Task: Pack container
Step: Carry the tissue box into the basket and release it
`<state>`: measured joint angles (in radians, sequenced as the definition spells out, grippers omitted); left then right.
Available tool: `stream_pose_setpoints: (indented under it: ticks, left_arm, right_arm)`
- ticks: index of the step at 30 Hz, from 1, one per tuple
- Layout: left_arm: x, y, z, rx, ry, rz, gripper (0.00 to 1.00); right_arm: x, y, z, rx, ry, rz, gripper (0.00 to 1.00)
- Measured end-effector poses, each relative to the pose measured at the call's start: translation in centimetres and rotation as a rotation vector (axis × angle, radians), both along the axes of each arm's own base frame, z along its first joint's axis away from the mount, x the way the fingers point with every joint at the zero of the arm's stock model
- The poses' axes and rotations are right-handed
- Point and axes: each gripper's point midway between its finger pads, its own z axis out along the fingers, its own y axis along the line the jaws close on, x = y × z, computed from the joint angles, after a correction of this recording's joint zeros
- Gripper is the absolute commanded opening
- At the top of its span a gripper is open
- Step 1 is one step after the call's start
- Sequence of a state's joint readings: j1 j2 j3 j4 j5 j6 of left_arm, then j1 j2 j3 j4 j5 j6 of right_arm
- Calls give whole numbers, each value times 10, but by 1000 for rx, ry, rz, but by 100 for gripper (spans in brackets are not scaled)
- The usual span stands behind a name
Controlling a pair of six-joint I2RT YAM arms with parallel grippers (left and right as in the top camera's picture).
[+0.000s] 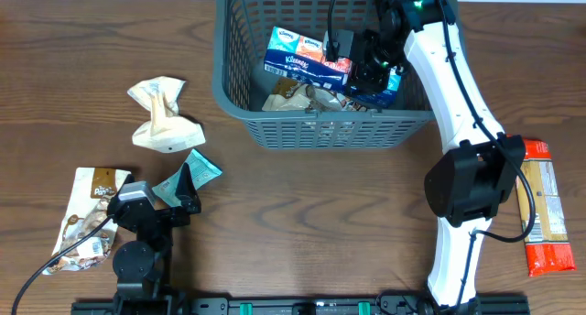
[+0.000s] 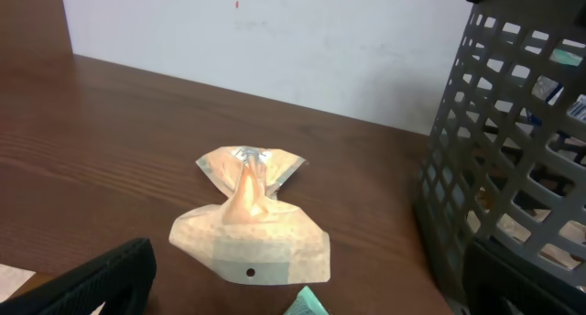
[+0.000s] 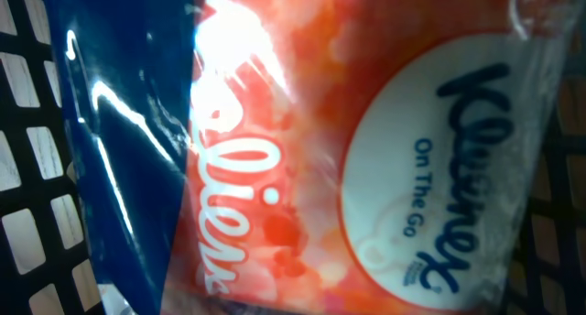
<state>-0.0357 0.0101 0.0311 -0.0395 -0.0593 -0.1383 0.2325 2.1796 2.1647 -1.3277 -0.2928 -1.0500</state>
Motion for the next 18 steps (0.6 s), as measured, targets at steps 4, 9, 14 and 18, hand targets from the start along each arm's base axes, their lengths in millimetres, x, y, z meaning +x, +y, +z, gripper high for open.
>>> stream_pose_setpoints:
  ticks: [4, 9, 14, 18]
  left_arm:
    - [0, 0, 0, 0, 0, 0, 99]
    - [0, 0, 0, 0, 0, 0, 99]
    - [0, 0, 0, 0, 0, 0, 99]
    - [0, 0, 0, 0, 0, 0, 99]
  right_arm:
    - [0, 0, 0, 0, 2, -7, 43]
    - [0, 0, 0, 1, 4, -13, 53]
    - [0, 0, 0, 6, 9, -21, 82]
    - [-3, 0, 2, 8, 15, -18, 86]
